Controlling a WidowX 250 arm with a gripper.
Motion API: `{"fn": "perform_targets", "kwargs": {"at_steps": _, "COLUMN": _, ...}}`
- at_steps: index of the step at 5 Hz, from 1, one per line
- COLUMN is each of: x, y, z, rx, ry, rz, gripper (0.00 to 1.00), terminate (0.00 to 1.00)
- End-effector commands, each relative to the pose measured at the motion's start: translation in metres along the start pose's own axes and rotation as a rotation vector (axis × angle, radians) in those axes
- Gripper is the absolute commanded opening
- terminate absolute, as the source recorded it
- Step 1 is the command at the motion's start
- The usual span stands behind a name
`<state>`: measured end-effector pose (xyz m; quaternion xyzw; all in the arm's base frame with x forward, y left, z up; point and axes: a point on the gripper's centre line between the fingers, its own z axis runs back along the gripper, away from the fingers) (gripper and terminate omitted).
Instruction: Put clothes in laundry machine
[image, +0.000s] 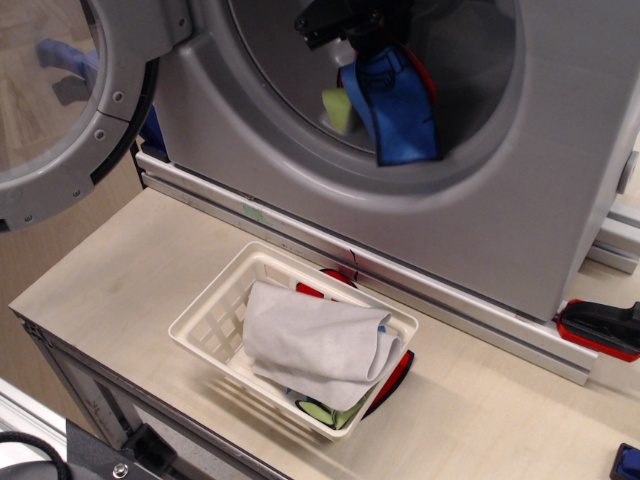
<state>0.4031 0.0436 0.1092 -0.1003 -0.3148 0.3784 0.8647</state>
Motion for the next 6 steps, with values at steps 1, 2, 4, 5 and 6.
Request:
{"fn": "perform_targets", "kwargs": {"at_steps": 1, "x": -0.007, "y": 0.004, "z": 0.045, "rx": -0.046, "ry": 0.041, "rz": -0.028, "gripper": 1.0, "terminate": 0.0}}
{"fn": "perform_targets", "kwargs": {"at_steps": 2, "x": -0.024, "y": 0.023, "z": 0.061, "rx": -0.046, "ry": 0.095, "rz": -0.077, "gripper": 1.0, "terminate": 0.0}}
{"fn": "perform_targets", "kwargs": {"at_steps": 4, "x": -0.057, "y": 0.054, "z": 0.107, "rx": -0.055, "ry": 0.209, "rz": -0.166, "gripper": 1.0, "terminate": 0.0}}
{"fn": "perform_targets", "kwargs": {"at_steps": 5, "x": -0.068, "y": 0.069, "z": 0.126, "rx": -0.008, "ry": 0.272, "rz": -0.216, "gripper": 1.0, "terminate": 0.0}}
{"fn": "perform_targets", "kwargs": {"at_steps": 6, "x": -0.068, "y": 0.069, "z": 0.126, "rx": -0.008, "ry": 0.272, "rz": -0.216, "gripper": 1.0, "terminate": 1.0}}
